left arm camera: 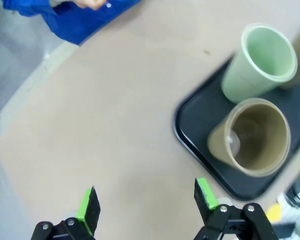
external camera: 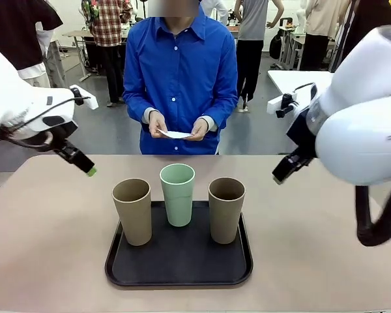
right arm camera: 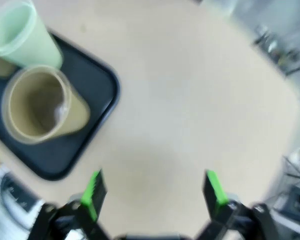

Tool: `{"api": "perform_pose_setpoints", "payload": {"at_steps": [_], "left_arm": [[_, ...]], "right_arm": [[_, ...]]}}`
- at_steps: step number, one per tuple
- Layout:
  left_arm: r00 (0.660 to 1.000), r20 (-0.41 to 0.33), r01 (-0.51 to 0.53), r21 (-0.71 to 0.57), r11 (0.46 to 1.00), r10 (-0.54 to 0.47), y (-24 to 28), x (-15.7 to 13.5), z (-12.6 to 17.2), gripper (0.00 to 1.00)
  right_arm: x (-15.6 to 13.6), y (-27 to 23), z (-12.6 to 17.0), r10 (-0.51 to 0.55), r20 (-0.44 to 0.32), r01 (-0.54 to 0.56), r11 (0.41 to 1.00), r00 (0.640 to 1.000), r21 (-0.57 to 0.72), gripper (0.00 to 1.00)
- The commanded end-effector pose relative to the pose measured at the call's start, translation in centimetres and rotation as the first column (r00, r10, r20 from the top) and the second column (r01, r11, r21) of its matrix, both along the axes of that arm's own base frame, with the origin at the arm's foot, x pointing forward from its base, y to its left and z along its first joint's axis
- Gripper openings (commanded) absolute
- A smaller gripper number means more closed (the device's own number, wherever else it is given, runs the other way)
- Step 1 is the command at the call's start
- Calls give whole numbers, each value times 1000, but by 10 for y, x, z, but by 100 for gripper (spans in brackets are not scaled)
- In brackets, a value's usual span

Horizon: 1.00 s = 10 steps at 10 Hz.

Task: Place coasters on the table and set cups on them.
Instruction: Pick up one Reusable plastic cup and place it on a coaster set by the human.

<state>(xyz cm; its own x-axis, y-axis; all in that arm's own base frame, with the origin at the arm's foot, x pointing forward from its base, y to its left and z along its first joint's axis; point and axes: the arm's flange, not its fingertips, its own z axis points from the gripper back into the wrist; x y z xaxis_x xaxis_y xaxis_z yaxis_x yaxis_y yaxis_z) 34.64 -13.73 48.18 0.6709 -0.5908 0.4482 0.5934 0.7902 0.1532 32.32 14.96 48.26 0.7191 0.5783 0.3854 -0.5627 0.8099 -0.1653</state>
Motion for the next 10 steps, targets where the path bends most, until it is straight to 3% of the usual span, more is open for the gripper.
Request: {"api": "perform_pose_setpoints", "payload": {"at_steps": [1,2,3,4,7,8,9,10], "left_arm": [[992,-124,43,20,999,-40,19,-78,-16,100],[989,-144,37,-10,999,-38,22,-88,-21,100],[993,-116,15,-49,999,-21,21,-98,-27,100],[992,-122,28,20,999,-25,2,-38,16,100],[990,-137,26,2,1000,-25,3,-47,23,100],[970,-190,93,-281,955,-150,18,-43,23,100],[960,-185,89,-515,852,-212,37,-41,30,100],[952,-200,54,-634,771,-231,57,-43,34,100]], "right_arm": [[-68,-12,-12,12,-99,-9,999,995,33,100],[-81,-19,-28,25,-123,-19,999,992,50,100],[-80,-27,-47,-29,-91,28,1000,995,-11,100],[-39,0,17,13,-97,-13,1000,995,4,100],[-45,0,19,9,-109,-9,1000,994,1,100],[-37,-33,19,-15,-230,103,920,973,378,100],[-31,-66,11,-1,-330,219,750,944,624,100],[-28,-98,-3,48,-395,292,594,918,750,100]]}}
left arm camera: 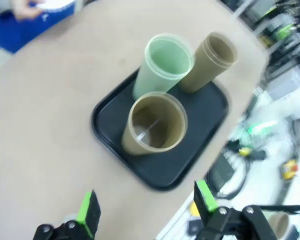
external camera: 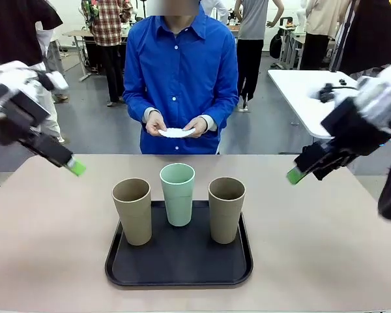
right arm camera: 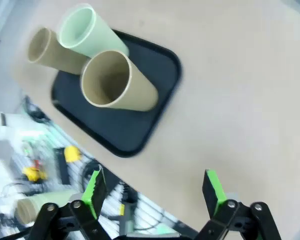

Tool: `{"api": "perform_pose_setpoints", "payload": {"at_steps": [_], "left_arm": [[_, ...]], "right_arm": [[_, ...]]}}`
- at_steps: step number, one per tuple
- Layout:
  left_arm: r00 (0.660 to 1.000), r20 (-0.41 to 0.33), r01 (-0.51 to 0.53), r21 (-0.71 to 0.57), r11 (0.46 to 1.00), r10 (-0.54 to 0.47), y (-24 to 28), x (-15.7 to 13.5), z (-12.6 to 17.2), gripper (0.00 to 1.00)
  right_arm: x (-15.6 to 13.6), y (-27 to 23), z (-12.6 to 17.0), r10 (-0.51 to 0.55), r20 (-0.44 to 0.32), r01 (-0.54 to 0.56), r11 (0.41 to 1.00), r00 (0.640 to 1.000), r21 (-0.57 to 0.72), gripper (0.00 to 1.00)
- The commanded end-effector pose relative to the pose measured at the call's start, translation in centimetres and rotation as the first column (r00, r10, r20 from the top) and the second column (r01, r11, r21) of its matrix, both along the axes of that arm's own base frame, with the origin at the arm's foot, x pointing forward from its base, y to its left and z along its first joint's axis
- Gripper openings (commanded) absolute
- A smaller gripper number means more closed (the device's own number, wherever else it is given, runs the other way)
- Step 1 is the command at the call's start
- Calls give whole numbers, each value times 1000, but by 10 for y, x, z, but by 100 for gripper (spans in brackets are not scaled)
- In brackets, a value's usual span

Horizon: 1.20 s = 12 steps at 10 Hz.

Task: Place coasters on the table and set cups on them.
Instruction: Pick up one Reusable plastic cup and place it on a coaster set by the human.

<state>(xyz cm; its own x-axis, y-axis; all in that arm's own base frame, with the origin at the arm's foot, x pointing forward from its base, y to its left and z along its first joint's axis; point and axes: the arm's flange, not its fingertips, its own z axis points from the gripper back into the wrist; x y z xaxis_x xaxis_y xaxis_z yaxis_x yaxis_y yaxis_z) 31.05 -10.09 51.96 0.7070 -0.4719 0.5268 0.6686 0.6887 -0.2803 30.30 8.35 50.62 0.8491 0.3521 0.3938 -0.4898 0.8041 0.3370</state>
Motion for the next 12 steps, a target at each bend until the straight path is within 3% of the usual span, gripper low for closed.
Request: {"api": "perform_pose_setpoints", "payload": {"at_steps": [1,2,5,7,9,12], "left_arm": [[993,-105,9,-394,919,-55,43,-7,-2,100],[991,-128,-27,-483,875,-41,73,-7,-2,100],[960,-278,-187,-571,799,27,149,8,-29,100],[911,-407,-296,-527,797,69,185,17,-55,100],[872,-479,-375,-511,773,107,206,15,-67,100],[849,-508,-450,-546,707,148,210,7,-77,100]], "right_arm": [[-4,-66,-39,-91,-223,203,805,971,558,100],[-2,-99,-51,-115,-272,267,734,955,624,100],[-2,-162,-83,-112,-384,365,626,917,689,100],[-7,-189,-98,-138,-413,408,600,900,688,100],[-14,-203,-107,-161,-415,425,585,896,691,100],[-24,-216,-118,-192,-437,462,570,879,679,100]]}}
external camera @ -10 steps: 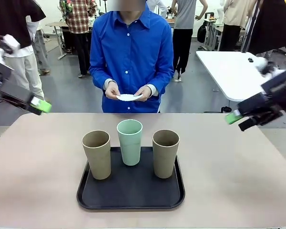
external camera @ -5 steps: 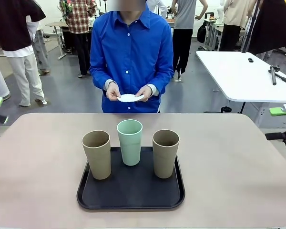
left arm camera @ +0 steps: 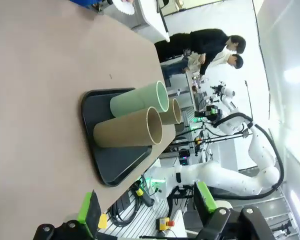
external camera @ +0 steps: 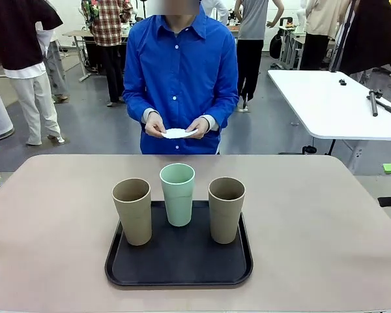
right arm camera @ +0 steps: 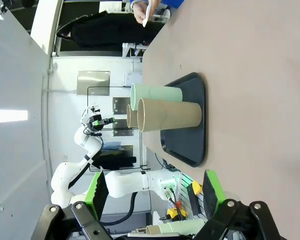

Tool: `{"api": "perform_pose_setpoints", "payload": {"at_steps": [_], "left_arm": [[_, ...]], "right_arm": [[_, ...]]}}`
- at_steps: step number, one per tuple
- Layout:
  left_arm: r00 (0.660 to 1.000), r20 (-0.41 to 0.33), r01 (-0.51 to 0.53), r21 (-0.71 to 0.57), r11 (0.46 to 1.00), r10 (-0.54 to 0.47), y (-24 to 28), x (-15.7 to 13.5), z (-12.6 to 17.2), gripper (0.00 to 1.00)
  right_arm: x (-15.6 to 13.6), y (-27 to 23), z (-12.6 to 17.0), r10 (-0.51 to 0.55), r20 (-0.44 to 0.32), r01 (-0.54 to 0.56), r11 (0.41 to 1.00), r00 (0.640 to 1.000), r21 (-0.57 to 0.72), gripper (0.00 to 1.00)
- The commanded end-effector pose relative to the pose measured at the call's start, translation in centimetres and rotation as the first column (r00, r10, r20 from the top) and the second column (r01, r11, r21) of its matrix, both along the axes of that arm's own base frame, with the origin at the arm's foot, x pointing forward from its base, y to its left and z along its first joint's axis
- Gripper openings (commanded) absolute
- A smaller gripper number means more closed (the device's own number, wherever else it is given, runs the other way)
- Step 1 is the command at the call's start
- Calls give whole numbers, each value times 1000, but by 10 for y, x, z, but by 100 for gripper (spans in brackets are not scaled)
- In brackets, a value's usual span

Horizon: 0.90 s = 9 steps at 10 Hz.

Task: Place coasters on the table and set cups on them.
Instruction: Pick up one Reusable plastic cup and place it on a coaster set by the human.

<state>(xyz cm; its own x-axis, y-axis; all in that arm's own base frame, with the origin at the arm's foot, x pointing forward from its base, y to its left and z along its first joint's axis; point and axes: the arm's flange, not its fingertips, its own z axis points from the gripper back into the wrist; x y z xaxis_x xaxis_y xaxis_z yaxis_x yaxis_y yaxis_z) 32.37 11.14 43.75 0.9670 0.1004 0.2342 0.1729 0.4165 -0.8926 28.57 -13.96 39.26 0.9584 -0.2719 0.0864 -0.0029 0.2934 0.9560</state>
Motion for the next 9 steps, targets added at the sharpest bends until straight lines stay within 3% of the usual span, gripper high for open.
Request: {"api": "perform_pose_setpoints", "payload": {"at_steps": [1,9], "left_arm": [[998,21,-54,-37,998,55,-5,-7,3,100],[1000,5,-25,-13,1000,25,1,-1,2,100]], "right_arm": [[-6,6,-5,-8,14,8,1000,1000,10,100],[-1,-2,0,-8,-4,8,1000,1000,-3,100]]}}
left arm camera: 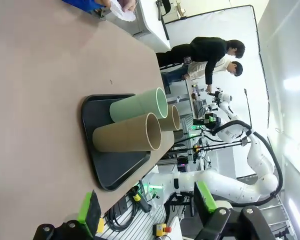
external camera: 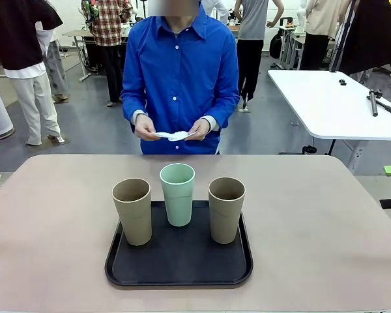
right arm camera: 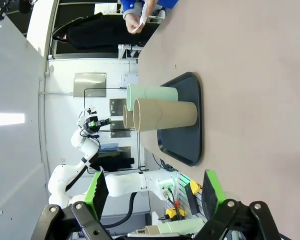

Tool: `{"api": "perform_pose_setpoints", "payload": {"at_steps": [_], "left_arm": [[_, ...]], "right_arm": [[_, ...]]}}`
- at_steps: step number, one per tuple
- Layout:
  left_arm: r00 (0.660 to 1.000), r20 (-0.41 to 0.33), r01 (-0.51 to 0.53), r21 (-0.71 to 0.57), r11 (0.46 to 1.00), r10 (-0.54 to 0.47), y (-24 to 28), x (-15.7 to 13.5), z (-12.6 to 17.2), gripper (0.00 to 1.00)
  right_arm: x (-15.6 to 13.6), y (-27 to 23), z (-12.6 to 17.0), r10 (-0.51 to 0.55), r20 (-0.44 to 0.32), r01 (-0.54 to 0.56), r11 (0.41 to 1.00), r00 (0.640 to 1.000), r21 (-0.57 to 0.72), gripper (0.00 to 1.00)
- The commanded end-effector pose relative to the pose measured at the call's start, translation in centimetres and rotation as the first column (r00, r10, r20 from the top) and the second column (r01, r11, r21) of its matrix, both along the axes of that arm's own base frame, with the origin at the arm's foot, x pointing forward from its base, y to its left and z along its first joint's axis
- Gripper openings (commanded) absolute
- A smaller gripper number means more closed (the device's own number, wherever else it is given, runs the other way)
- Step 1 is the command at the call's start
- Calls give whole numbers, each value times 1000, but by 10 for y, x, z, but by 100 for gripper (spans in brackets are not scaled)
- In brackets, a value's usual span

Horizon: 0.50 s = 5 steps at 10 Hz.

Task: Place coasters on the table and set cups on them.
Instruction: Pick up one Reusable plastic cup and place it on a coaster set by the human.

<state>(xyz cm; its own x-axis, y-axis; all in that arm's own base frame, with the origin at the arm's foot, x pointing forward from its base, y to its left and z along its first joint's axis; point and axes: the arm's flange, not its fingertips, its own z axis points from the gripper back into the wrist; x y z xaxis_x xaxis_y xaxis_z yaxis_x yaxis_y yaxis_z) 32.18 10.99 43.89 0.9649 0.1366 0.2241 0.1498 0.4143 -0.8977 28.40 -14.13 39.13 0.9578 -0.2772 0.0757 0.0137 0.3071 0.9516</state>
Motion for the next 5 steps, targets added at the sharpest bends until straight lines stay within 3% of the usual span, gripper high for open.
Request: {"api": "perform_pose_setpoints", "payload": {"at_steps": [1,5], "left_arm": [[1000,14,11,-4,1000,-11,3,1,0,100],[1000,14,11,-4,1000,-11,3,1,0,100]], "right_arm": [[0,-1,1,-1,12,1,1000,1000,12,100],[0,-1,1,-1,12,1,1000,1000,12,100]]}}
